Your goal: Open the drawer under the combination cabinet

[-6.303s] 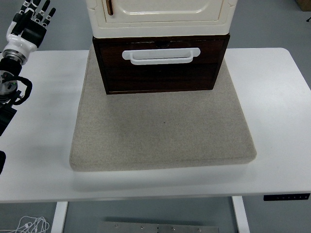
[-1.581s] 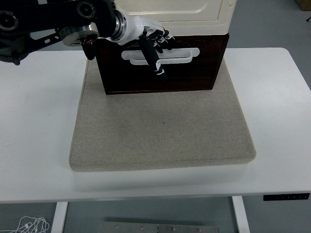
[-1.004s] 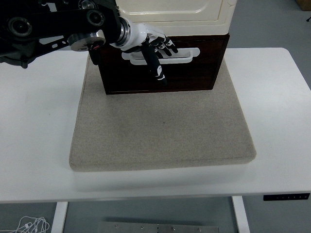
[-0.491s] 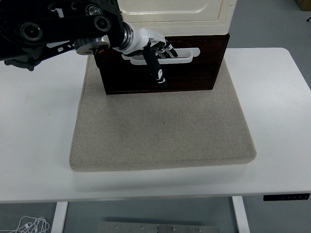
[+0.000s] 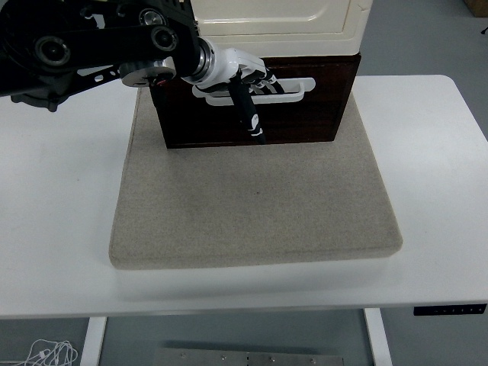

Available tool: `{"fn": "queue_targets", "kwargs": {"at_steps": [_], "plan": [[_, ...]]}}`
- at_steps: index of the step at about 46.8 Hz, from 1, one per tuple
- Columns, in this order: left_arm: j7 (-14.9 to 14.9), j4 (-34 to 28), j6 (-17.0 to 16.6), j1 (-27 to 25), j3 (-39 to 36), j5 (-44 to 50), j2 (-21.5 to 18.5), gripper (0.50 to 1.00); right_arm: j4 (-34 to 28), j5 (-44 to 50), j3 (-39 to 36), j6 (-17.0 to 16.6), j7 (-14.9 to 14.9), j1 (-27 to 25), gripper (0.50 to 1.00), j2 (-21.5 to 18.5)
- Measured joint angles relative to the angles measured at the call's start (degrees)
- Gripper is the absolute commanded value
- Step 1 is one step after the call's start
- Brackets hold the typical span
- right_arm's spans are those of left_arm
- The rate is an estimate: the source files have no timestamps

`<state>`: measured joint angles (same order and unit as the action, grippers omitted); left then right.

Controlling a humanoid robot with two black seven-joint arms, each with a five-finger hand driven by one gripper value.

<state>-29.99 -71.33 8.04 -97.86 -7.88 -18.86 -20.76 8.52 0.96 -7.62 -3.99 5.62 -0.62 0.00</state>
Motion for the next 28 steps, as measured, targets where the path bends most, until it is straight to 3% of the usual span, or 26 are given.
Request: {"fn": "queue_targets", "kwargs": {"at_steps": [28], "plan": [[0.1,-0.2,5.4,-0.9,0.7,0.6,-0.8,1.0,0.0,0.0,0.0,0.0,0.0,0.0,0.928,0.0]]}}
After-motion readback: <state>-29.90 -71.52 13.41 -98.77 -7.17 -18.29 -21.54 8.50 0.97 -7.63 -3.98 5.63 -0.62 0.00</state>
